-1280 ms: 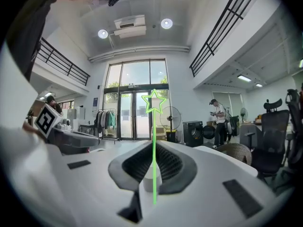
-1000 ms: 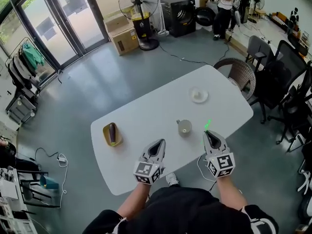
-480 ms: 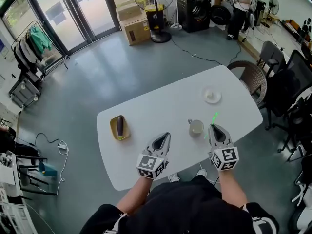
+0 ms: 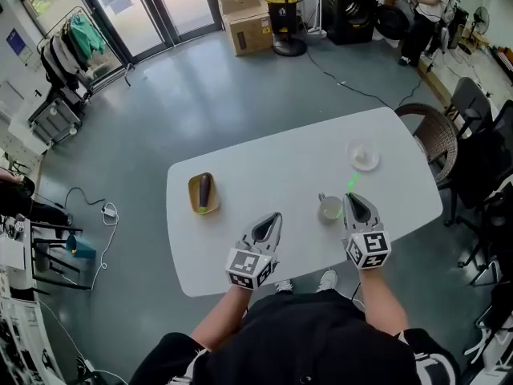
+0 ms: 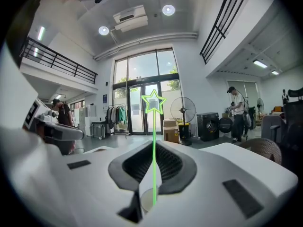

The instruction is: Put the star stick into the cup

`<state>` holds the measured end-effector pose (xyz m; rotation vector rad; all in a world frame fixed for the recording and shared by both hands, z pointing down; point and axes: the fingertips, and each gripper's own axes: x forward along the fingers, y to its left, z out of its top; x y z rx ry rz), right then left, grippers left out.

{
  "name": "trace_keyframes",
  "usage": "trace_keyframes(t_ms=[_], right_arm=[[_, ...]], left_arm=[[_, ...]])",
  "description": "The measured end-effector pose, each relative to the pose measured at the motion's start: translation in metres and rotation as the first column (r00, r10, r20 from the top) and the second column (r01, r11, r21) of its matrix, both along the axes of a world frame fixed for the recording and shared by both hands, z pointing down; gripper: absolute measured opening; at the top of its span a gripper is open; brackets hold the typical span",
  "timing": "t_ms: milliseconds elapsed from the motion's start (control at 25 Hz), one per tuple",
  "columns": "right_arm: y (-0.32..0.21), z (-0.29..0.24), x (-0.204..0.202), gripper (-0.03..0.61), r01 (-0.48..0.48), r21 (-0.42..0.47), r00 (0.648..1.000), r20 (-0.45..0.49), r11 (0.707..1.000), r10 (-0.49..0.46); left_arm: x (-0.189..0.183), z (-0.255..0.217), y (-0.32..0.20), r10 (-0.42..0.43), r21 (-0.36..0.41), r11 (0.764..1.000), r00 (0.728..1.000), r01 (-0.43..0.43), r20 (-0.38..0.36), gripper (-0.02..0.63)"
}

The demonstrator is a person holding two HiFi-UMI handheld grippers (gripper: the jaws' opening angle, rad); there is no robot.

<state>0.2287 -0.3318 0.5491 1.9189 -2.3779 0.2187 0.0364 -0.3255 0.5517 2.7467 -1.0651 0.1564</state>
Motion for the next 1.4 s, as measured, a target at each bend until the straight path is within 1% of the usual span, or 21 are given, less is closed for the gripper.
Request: trace_keyframes(t_ms=[160, 320, 400, 560, 760, 960, 1040, 1240, 1400], right_arm=[[-0.022, 0.008, -0.01, 0.023, 0.042, -0.012, 0.999, -0.019, 0.999, -0.042], [-0.035, 0.03, -0.004, 0.023, 0.082, -0.072, 0.995, -0.046, 0.994, -0.085], [-0.04, 0.045, -0.004, 0.023, 0.1, -0.11, 0.993, -0.057, 0.989, -0.106], [-0.049, 0.069, -0.003, 0.023, 0.097, -0.179, 0.988, -0.098, 0.979, -0.116], [-0.058, 0.092, -0.008, 0.023, 0.093, -0.252, 0.981, -0.142, 0.963, -0.132], [-0.062, 0.109, -0.015, 0.023, 0.105, -0.325, 0.975, -0.151, 0.94, -0.161], [-0.062, 0.112, -0.019, 0.023, 0.108, -0.338, 0.975, -0.149, 0.935, -0.167], [-0.07, 0.119, -0.021, 0.025, 0.098, -0.345, 0.964, -0.199, 0.933, -0.175], [-0.077, 0.125, -0.028, 0.025, 0.108, -0.355, 0.959, -0.21, 0.929, -0.191]], left_arm=[[-0.004, 0.005, 0.0, -0.039, -0.021, 0.999, 0.999, 0.039, 0.013, 0.009], [0.011, 0.0, 0.009, -0.043, -0.017, 0.999, 0.999, 0.043, 0.011, 0.009], [0.013, -0.001, 0.01, -0.055, -0.013, 0.998, 0.998, 0.055, 0.015, 0.009], [0.004, 0.0, 0.011, -0.099, -0.02, 0.995, 0.995, 0.1, 0.026, 0.009], [-0.015, 0.011, 0.009, -0.171, -0.057, 0.983, 0.985, 0.173, 0.032, 0.009], [-0.019, 0.011, 0.008, -0.19, -0.059, 0.98, 0.981, 0.192, 0.029, 0.009], [-0.019, 0.011, 0.009, -0.19, -0.058, 0.98, 0.981, 0.191, 0.027, 0.009], [-0.018, 0.013, 0.012, -0.196, -0.06, 0.979, 0.98, 0.197, 0.028, 0.009], [-0.022, 0.014, 0.011, -0.207, -0.057, 0.976, 0.978, 0.209, 0.03, 0.009]])
